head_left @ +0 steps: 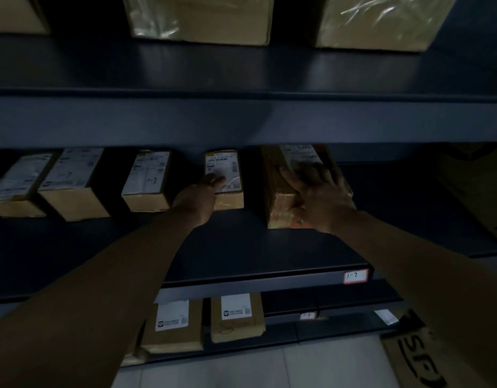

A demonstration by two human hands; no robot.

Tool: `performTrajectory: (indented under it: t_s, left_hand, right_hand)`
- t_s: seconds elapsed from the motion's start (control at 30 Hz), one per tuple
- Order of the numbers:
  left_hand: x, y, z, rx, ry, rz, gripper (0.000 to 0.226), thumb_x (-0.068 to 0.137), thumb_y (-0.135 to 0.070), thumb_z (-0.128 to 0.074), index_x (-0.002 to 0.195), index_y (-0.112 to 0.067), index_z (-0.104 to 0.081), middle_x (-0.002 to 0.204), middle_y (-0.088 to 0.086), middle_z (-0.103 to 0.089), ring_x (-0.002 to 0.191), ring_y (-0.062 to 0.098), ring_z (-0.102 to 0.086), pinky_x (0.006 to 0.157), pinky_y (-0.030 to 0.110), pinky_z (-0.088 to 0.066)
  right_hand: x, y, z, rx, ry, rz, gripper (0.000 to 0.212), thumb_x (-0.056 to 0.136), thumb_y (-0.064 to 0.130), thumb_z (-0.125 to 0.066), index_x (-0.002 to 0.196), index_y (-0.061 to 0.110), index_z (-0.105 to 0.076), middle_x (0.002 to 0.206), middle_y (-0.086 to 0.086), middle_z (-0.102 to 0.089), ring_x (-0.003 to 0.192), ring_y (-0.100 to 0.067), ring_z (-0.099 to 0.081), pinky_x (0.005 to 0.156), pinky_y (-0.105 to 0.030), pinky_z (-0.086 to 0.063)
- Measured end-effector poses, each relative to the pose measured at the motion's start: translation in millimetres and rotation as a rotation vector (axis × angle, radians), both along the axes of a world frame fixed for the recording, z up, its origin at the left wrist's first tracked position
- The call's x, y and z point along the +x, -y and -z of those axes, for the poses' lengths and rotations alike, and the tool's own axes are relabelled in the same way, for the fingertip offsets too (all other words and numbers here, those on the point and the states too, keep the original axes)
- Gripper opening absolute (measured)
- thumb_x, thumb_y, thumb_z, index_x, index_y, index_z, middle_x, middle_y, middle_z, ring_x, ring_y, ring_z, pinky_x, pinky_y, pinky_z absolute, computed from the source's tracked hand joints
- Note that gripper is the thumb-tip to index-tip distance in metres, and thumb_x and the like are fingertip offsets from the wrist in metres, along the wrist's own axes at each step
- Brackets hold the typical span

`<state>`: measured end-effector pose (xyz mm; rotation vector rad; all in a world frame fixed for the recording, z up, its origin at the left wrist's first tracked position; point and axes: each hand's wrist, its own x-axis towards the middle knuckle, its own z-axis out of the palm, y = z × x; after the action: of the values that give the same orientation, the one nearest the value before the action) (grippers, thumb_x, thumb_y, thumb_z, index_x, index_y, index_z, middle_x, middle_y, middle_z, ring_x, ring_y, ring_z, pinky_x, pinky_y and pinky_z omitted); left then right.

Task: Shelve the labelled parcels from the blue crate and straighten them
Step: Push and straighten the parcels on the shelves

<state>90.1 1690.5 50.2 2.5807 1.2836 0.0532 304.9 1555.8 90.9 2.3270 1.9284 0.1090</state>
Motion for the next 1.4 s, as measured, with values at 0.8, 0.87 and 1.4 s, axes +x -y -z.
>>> performTrajectory:
  t_s: [0.8,0.87,1.4]
  left_hand:
    - [-162,183,18,0.164,0.020,0.423,0.036,0.095,-0.016,-0.048,0.131,-0.017,-0.052,0.125,0.005,-0.052,0.115,0.022,-0.048,0.096,0.034,-0.036]
    - [-173,185,46,0.114,-0.035,0.378,0.040,0.095,-0.020,-0.050,0.135,-0.018,-0.049,0.134,0.005,-0.049,0.122,0.022,-0.046,0.101,0.035,-0.035]
    - [-150,116,261,-0.004,-0.290,0.099,0.077,0.085,-0.032,-0.060,0.149,-0.036,-0.018,0.154,0.004,-0.022,0.137,0.028,-0.027,0.111,0.047,-0.027]
  right_hand:
    - [-194,156,66,0.159,-0.181,-0.353,0.048,0.064,0.004,-0.083,0.108,-0.005,-0.068,0.106,-0.025,-0.068,0.094,-0.042,-0.066,0.085,-0.053,-0.052]
    - [-197,156,91,0.076,-0.178,-0.334,0.049,0.073,0.009,-0.077,0.118,-0.004,-0.063,0.118,-0.026,-0.063,0.107,-0.044,-0.060,0.095,-0.054,-0.046]
    - [-142,80,307,-0.092,-0.024,-0.226,0.085,0.088,0.056,-0.053,0.153,0.028,-0.005,0.161,-0.005,0.002,0.145,-0.030,0.001,0.116,-0.048,-0.003]
